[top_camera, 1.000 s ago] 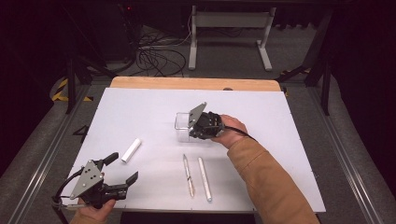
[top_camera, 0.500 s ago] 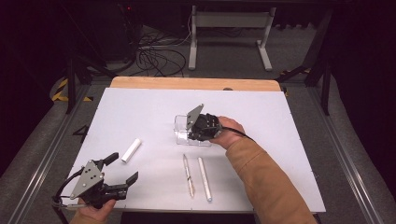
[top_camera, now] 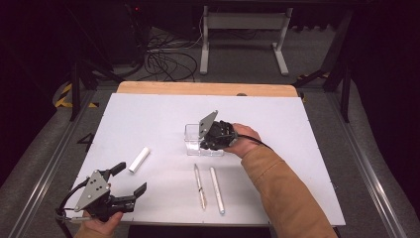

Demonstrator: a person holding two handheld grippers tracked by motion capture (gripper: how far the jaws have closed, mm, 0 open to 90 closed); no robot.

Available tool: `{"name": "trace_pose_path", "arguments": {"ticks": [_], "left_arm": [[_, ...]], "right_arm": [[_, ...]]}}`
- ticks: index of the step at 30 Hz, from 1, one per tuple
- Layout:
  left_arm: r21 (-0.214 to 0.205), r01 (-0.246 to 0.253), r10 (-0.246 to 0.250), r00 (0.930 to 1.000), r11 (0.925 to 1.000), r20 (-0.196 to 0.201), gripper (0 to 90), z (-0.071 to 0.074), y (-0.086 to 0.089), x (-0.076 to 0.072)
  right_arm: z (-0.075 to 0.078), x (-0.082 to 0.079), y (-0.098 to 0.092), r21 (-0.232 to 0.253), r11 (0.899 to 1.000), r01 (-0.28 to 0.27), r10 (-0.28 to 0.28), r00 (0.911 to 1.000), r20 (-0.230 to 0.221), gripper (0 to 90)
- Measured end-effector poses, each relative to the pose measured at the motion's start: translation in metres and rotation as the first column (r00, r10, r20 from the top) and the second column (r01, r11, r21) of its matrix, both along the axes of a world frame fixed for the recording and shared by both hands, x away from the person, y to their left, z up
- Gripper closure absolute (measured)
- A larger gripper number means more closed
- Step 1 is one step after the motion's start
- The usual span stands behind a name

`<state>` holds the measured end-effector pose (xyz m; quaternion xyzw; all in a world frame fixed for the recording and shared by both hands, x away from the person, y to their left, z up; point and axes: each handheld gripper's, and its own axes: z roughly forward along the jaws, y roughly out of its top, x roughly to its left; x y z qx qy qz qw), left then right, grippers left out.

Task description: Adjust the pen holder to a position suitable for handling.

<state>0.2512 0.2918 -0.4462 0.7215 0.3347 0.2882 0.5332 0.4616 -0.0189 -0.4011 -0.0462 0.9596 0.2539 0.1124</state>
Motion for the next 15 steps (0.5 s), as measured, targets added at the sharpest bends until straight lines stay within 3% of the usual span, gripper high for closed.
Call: {"name": "trace_pose_path", "arguments": {"ticks": [9, 15], "left_arm": [[0.0, 0.0, 0.0, 1.0, 1.0, -0.001, 10.9, 0.0, 0.001, 0.0], [-0.002, -0.003, 0.003, 1.0, 1.0, 0.0, 10.9, 0.0, 0.001, -0.001]], "right_arm": [[0.0, 0.0, -0.001, 0.014, 0.999, 0.035, -0.035, 0.9992, 0.017, 79.9], [0.017, -0.006, -0.008, 0.133, 0.987, 0.092, -0.094, 0.9954, 0.014, 57.2]]}}
